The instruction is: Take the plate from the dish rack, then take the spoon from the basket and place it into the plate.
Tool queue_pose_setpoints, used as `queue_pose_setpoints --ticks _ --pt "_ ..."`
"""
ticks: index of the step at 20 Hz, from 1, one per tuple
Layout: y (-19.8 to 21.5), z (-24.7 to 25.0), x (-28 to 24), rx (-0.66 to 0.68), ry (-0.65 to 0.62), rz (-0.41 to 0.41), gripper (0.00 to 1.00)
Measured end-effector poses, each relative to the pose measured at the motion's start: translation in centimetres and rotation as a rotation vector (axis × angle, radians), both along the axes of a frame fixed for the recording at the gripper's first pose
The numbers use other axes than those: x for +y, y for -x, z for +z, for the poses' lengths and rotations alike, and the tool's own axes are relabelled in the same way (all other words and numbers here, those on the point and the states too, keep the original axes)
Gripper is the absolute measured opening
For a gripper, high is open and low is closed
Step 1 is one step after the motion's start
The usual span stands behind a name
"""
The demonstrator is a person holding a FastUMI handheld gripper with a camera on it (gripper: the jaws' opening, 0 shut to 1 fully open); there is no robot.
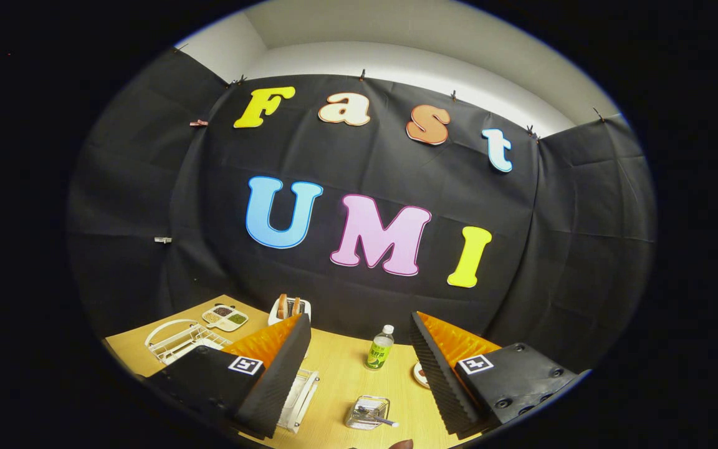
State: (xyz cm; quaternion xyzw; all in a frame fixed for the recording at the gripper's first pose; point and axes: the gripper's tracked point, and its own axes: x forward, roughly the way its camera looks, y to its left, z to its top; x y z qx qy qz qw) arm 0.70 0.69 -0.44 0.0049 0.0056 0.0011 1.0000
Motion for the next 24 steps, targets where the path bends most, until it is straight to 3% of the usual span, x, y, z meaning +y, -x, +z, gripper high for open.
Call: queue_pose_setpoints --ticks 12,18,24 --pt "-1.8 -1.3 2.9 0.061 -0.023 0.038 0.97" --pt "-4.6 -4.4 8.0 0.248 -0.079 0.122 0.97" --pt "-7.0 -11.0 13.9 0.551 -0.139 0.154 0.97"
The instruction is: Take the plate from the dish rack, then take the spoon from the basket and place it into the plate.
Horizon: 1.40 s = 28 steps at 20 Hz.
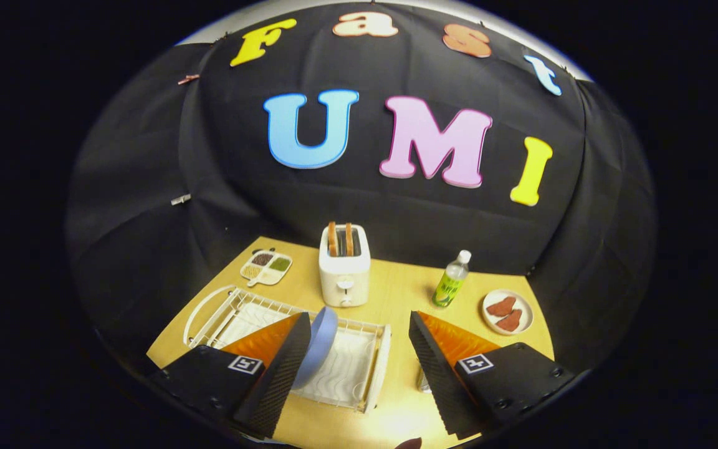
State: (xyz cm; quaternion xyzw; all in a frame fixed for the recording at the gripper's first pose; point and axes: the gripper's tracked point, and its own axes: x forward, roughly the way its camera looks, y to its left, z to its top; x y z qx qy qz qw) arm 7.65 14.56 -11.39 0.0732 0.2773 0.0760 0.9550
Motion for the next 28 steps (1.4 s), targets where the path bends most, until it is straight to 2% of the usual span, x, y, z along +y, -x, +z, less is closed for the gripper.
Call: queue_pose_setpoints --ticks 4,8,12,14,17,19,25,28 --pt "-1.3 -4.5 3.7 0.188 -0.064 0.001 0.95" --pt "-2.0 -9.5 5.7 0.307 -0.031 -0.023 0.78" --pt "-2.0 -13.4 6.5 0.394 0.001 -0.071 0.71" --pt "-2.0 -14.7 6.5 0.431 0.016 -0.106 0.62" --pt "-2.0 -15.5 6.0 0.46 0.022 -0.16 0.36" --pt "-2.4 -15.0 6.1 0.45 0.043 -0.159 0.31" --pt "-3.6 -12.8 5.5 0.374 0.151 -0.151 0.29" --pt "-3.5 -12.0 4.4 0.358 0.125 -0.184 0.28"
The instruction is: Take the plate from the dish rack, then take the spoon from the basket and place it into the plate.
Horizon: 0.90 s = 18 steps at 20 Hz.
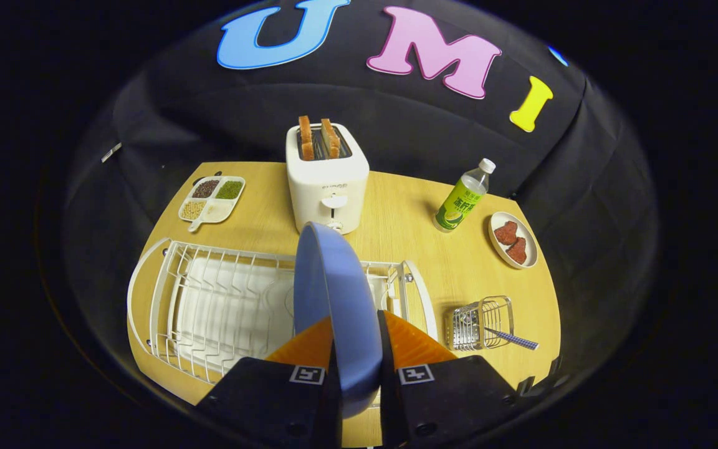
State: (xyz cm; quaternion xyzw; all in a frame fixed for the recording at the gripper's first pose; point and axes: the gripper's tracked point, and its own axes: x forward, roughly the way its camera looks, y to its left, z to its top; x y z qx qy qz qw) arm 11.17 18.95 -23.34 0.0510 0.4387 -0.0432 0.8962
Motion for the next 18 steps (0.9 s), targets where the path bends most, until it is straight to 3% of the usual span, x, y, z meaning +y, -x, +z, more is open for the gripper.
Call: queue_pose_setpoints --ticks 7,11,18 --pt "2.0 3.3 -2.2 -0.077 -0.248 -0.032 0.28" --pt "4.7 5.2 -5.3 -0.138 -0.34 0.018 0.28" --pt "13.3 4.2 -11.6 -0.119 -0.508 0.031 0.28"
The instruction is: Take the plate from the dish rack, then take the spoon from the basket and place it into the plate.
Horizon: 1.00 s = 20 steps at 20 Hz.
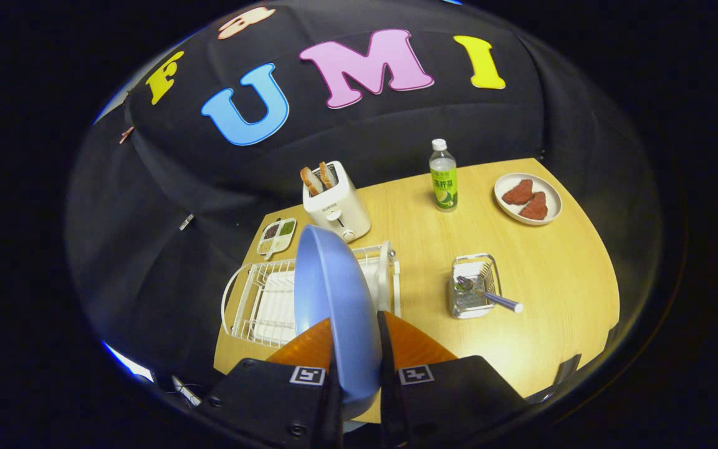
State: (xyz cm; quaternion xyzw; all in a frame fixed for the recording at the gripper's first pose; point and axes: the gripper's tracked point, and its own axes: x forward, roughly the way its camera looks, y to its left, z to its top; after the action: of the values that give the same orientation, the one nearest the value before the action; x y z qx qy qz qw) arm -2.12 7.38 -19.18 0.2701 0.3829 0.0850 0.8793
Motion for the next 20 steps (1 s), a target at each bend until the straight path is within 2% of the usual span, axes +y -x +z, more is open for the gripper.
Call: queue_pose_setpoints --ticks 5,9,12,16,20 --pt "7.8 -5.5 -4.1 0.137 -0.034 -0.03 0.28" --pt "11.2 -10.5 -4.9 0.219 -0.039 -0.02 0.28" --pt "11.5 -13.4 -4.1 0.244 -0.057 0.011 0.28" --pt "10.9 -15.9 -3.6 0.253 -0.13 0.0 0.28" --pt "10.8 -18.4 -3.3 0.279 -0.163 0.029 0.28"
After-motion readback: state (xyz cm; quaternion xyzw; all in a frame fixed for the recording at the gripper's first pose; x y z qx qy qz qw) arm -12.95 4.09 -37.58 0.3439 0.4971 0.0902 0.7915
